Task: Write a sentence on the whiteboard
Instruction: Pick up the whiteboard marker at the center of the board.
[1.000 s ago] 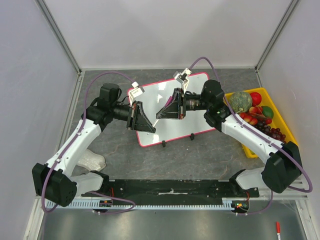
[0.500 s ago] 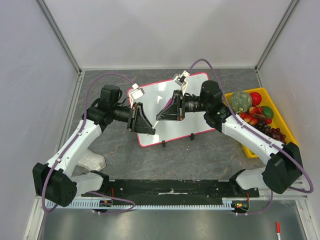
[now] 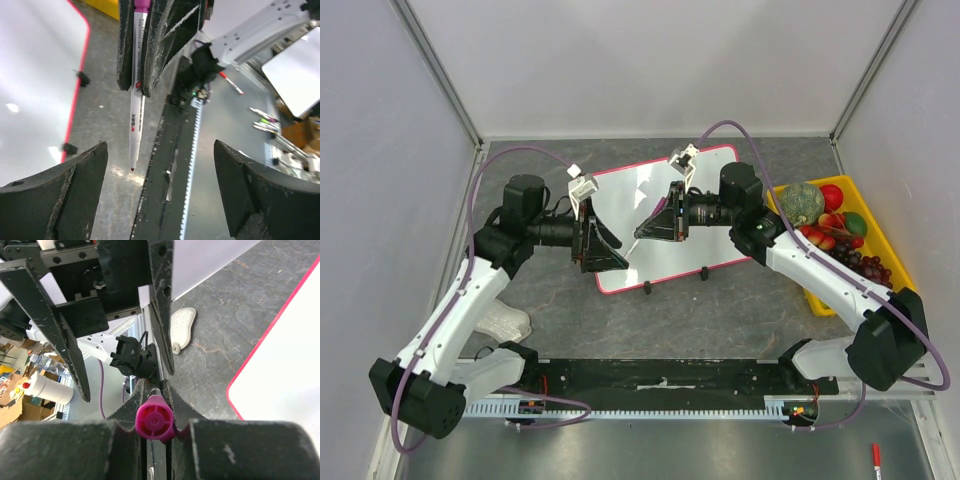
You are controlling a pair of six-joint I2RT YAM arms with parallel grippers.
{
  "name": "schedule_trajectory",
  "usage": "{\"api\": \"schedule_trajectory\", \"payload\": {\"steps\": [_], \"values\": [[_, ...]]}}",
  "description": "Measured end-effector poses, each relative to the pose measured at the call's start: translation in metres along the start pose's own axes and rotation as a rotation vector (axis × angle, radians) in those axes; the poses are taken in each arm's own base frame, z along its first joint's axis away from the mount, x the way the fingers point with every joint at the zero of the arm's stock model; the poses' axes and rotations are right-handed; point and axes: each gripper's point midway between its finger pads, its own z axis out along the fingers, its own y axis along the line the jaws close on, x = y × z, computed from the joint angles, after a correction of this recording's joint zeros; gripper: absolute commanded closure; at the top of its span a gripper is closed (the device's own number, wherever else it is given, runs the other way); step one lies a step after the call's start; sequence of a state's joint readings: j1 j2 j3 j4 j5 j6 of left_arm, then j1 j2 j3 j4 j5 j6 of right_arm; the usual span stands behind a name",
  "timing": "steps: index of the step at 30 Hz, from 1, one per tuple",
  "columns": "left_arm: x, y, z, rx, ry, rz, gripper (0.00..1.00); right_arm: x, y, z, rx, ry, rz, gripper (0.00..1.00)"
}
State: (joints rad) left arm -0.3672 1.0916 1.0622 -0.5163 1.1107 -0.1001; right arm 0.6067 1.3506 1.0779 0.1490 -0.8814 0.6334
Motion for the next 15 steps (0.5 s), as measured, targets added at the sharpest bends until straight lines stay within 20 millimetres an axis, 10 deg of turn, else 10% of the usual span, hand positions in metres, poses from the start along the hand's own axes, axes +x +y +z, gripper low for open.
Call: {"api": "schedule_trajectory", "payload": {"steps": [15], "values": [[-0.014,0.065,-0.035,-0.53,-0.129,0.065,0.07,0.003,-0.038,-0.009,0.234,-0.025,0.007,1.0]]}}
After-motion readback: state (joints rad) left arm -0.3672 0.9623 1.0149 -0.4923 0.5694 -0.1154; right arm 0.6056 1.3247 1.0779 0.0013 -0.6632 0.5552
